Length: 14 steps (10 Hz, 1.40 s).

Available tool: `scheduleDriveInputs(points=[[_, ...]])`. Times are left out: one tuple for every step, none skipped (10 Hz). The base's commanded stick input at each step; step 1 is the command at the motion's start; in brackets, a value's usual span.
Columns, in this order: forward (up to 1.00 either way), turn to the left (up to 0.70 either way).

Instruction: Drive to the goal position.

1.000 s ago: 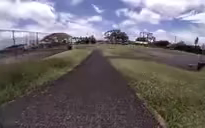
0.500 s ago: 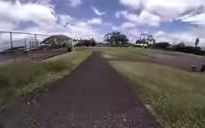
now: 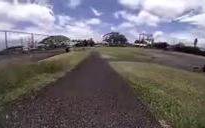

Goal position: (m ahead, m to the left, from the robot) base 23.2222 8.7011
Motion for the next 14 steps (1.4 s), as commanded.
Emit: scheduleDriveInputs(points=[[0.7, -0.02], [0.7, -0.02], [0.7, -0.02], [0.7, 0.0], [0.7, 0.0], [0.7, 0.0], [0.7, 0.02], [0.7, 0.13], [0.7, 0.35], [0.7, 0.35], [0.7, 0.21], [0.7, 0.09], [0.7, 0.03], [0.7, 0.02]])
